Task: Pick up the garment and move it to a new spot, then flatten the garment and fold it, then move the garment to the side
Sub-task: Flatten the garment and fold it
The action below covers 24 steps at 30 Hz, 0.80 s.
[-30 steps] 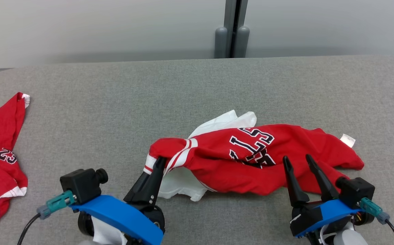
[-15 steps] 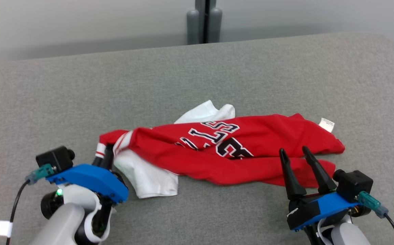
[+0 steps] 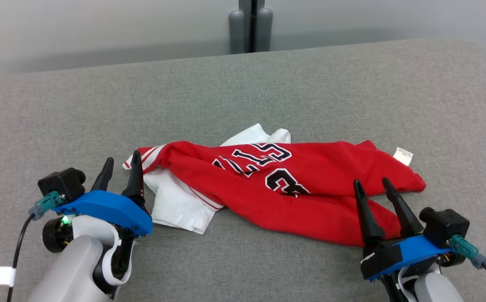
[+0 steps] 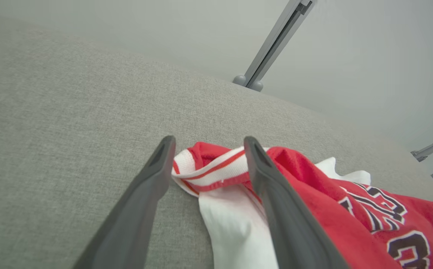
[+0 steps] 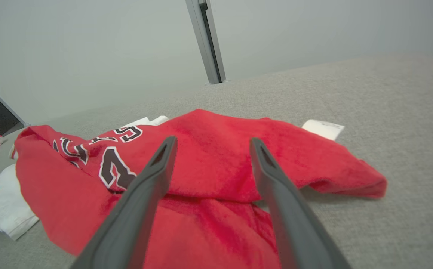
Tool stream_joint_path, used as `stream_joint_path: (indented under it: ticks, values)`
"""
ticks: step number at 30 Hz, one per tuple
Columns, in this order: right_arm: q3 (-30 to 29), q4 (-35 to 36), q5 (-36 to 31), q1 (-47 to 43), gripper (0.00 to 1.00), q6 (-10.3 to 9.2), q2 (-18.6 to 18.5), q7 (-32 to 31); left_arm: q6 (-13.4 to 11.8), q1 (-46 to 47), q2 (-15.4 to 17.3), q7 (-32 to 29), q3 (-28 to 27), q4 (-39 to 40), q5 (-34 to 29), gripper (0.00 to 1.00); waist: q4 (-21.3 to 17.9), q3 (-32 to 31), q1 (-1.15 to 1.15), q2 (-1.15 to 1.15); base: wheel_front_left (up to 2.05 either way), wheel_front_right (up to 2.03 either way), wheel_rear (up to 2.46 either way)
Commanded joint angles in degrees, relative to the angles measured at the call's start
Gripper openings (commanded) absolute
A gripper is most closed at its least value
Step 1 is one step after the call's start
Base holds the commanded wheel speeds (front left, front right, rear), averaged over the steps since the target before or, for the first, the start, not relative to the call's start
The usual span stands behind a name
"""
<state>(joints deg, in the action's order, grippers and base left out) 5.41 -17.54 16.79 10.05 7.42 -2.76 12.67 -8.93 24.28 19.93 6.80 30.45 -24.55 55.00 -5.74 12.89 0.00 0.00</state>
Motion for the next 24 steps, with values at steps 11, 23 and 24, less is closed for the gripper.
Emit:
stream_joint_path:
  ticks: [11, 23, 24]
  values:
    - [-2.4, 0.96, -1.88, -1.44, 1.0, 0.14, -0.23, -1.4, 2.61, -9.52, 2.79, 8.13, -3.33, 10.39, -5.07, 1.0, 3.58, -4.34, 0.0, 0.0, 0.0, 0.0, 0.0]
    - [-6.94, 3.84, -4.3, -3.47, 1.0, 0.14, -0.22, -5.68, 1.27, -21.64, 0.82, 8.45, -11.62, 18.52, -16.86, 1.0, 4.66, -6.03, 0.0, 0.0, 0.0, 0.0, 0.0]
    - [-8.02, 4.12, -4.89, -3.32, 1.0, 0.14, -0.26, -6.82, 1.32, -21.64, 0.72, 8.46, -11.82, 18.7, -17.09, 1.0, 4.75, -5.78, 0.0, 0.0, 0.0, 0.0, 0.0]
